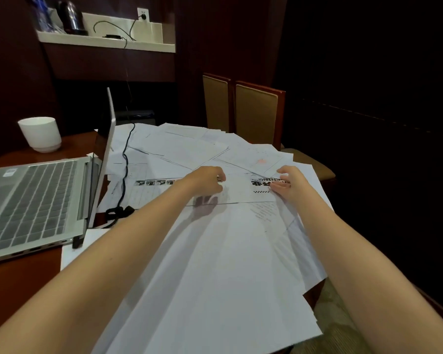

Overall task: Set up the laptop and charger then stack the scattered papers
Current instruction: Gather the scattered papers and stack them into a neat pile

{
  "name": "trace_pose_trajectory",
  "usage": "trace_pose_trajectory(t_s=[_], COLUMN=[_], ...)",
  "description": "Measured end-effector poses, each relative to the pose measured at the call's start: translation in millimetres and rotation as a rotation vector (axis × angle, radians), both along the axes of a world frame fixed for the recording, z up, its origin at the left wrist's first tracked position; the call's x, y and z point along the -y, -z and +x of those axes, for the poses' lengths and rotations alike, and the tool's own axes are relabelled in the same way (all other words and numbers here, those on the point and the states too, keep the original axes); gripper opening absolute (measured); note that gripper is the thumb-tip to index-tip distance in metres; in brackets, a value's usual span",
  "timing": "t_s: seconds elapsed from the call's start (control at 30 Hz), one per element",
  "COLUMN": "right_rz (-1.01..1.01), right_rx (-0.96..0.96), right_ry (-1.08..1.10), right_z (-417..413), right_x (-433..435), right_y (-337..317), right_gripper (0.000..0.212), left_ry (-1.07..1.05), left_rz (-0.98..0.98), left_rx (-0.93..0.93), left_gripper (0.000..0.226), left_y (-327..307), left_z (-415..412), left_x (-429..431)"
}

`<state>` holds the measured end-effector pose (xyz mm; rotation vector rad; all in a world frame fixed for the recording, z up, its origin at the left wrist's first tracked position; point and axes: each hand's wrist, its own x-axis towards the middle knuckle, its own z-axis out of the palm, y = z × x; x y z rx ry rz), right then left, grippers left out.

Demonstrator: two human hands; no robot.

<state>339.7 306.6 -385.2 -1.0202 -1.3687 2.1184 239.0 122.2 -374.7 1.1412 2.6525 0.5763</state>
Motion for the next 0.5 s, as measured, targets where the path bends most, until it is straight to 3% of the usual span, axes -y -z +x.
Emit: trace_pose_trajectory(t_s=[0.1, 0.27, 0.5], right_rz=[-0.133, -0.185, 0.002], right_rx=[-0.076, -0.041, 0.093], right_ry=[0.081, 0.051, -0.037], right_z=[-12.7, -28.8, -60.8], right_x=[-7.9, -17.0, -23.6], right_y=[0.0, -5.0, 5.4], right_gripper=[0.051, 0.043, 0.032], left_ry=[-0.014, -0.105, -0.261], left_rz=[-0.046, -0.085, -0.15], left_rx=[-0.056, -0.149, -0.261], left_gripper=[0.041, 0.048, 0.05], left_y=[6.5, 12.9, 19.4], left_z=[-11.2, -42.4, -84.1], left_x=[-19.8, -36.1, -43.7])
